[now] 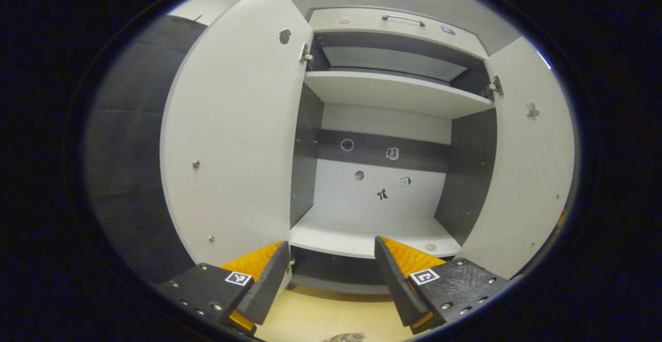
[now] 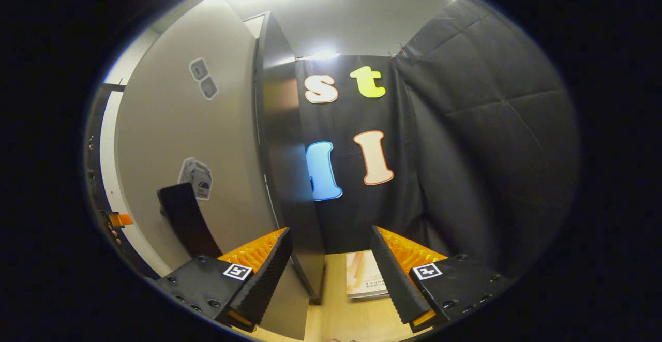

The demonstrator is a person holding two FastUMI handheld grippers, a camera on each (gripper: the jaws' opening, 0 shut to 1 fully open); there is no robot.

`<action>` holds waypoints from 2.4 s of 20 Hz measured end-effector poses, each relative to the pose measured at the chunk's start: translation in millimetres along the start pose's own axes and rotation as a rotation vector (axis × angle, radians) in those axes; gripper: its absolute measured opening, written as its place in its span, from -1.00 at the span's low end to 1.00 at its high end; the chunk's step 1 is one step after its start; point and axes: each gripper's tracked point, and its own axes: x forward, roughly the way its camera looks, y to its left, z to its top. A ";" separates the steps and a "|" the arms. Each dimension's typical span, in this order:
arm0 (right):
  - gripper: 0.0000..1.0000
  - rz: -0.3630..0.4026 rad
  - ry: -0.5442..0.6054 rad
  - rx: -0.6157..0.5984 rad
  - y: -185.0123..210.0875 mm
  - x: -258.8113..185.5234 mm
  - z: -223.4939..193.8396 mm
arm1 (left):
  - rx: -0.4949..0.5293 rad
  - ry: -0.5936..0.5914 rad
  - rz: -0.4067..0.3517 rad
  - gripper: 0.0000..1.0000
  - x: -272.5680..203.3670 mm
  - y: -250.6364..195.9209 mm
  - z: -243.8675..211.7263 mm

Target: Grasp the bottle in the cabinet with the left hand and place it on the coaster, then close the right door with the right hand and the left door with the left hand.

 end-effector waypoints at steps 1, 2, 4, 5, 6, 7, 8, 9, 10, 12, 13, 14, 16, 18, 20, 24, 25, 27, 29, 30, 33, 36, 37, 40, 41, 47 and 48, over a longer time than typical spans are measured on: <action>0.94 0.016 0.007 0.002 3.3 -2.8 -1.8 | -0.002 0.000 -0.001 0.89 -1.4 -2.5 -2.0; 0.94 0.033 0.009 0.009 7.6 -3.0 -2.2 | -0.001 0.001 0.000 0.89 -2.8 -3.8 -4.2; 0.94 0.037 0.016 0.018 10.0 -1.4 -2.5 | 0.007 0.002 0.002 0.89 -3.5 -3.5 -6.8; 0.83 0.032 0.015 0.020 11.0 -2.3 -3.9 | 0.013 0.004 0.006 0.89 -2.8 -1.5 -7.5; 0.92 0.027 0.010 0.020 11.9 -2.1 -2.9 | 0.020 0.007 0.010 0.89 -1.8 1.2 -8.3; 0.83 0.022 0.008 0.015 14.4 -2.6 -3.3 | 0.023 0.009 0.013 0.89 -2.6 2.3 -10.5; 0.93 0.019 -0.003 0.012 16.5 -2.7 -1.5 | 0.023 0.010 0.013 0.89 -3.2 4.3 -12.1; 0.93 0.023 -0.015 0.003 20.5 -2.5 -0.3 | 0.020 0.013 0.012 0.89 -3.8 6.5 -13.6; 0.93 0.025 -0.019 -0.002 24.4 -2.0 0.4 | 0.016 0.015 0.009 0.89 -3.5 9.5 -16.3; 0.93 0.039 -0.015 -0.015 36.4 -2.3 -3.3 | 0.006 0.014 0.003 0.89 -5.7 15.6 -19.0; 0.93 0.044 -0.018 -0.019 43.0 -1.6 -2.7 | 0.001 0.014 -0.001 0.89 -6.1 18.2 -19.0; 0.93 0.047 -0.018 -0.021 50.7 -1.6 -3.8 | -0.001 0.016 -0.006 0.89 -6.4 21.6 -20.3; 0.94 0.054 -0.017 -0.010 67.9 -0.7 -7.6 | 0.006 0.023 -0.012 0.89 -6.5 29.7 -23.8; 0.94 0.059 -0.010 0.006 82.6 1.7 -11.1 | 0.008 0.039 -0.018 0.89 -7.7 36.6 -28.2; 0.94 0.060 -0.005 0.010 95.3 5.1 -13.1 | -0.002 0.048 -0.035 0.90 -9.1 40.9 -30.9; 0.94 0.086 0.010 0.013 125.3 16.6 -17.7 | 0.002 0.064 -0.052 0.89 -10.4 51.4 -37.1; 0.94 0.098 0.016 0.007 134.5 20.8 -19.1 | 0.001 0.067 -0.053 0.89 -12.0 54.4 -37.4; 0.94 0.129 0.016 -0.008 156.1 30.8 -20.5 | -0.004 0.064 -0.056 0.89 -15.7 61.2 -36.7; 0.94 0.174 0.044 -0.027 179.1 36.7 -30.2 | -0.008 0.061 -0.057 0.89 -20.6 68.8 -34.3; 0.94 0.177 0.054 -0.042 182.7 34.4 -36.1 | -0.007 0.058 -0.066 0.89 -23.7 72.0 -33.8; 0.94 0.182 0.075 -0.046 190.1 28.3 -51.0 | -0.009 0.019 -0.074 0.89 -35.5 88.4 -26.3; 0.95 0.179 0.126 -0.030 195.5 24.8 -65.0 | -0.036 0.004 -0.078 0.89 -45.6 101.5 -20.9; 0.95 0.181 0.131 -0.021 198.7 24.6 -67.3 | -0.045 -0.005 -0.081 0.89 -49.2 104.1 -18.2; 0.95 0.173 0.140 -0.020 203.8 22.9 -68.3 | -0.048 -0.011 -0.077 0.89 -62.6 122.0 -20.4; 0.95 0.172 0.138 -0.023 206.7 23.2 -68.7 | -0.044 -0.009 -0.081 0.89 -66.3 127.2 -21.9; 0.95 0.166 0.111 -0.031 224.2 16.1 -66.9 | -0.019 -0.020 -0.087 0.89 -88.4 157.1 -20.8; 0.95 0.165 0.107 -0.032 226.9 14.0 -67.2 | -0.028 -0.025 -0.094 0.89 -90.7 163.2 -19.8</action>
